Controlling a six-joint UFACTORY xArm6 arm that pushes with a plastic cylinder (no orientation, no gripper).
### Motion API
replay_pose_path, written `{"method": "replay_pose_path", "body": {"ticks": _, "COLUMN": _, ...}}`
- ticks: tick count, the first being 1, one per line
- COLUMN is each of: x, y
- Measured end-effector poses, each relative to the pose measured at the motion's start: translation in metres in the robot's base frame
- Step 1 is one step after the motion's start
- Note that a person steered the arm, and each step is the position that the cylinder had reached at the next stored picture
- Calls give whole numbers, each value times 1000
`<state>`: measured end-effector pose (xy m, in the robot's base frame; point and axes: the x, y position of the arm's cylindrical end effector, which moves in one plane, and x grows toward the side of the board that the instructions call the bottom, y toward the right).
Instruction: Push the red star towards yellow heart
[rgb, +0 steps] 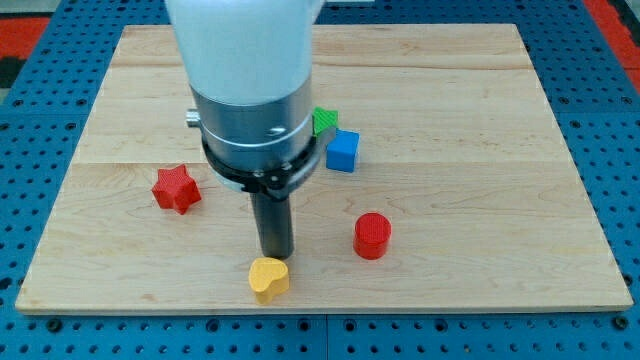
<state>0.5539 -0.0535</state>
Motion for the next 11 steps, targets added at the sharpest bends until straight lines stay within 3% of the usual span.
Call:
{"method": "replay_pose_path", "body": {"ticks": 2, "x": -7, "y": -68}}
{"method": "replay_pose_path", "body": {"ticks": 5, "x": -55, "y": -200}}
{"method": "replay_pose_path", "body": {"ticks": 7, "x": -91, "y": -174}}
{"method": "replay_pose_path", "body": {"ticks": 11, "x": -76, "y": -68}}
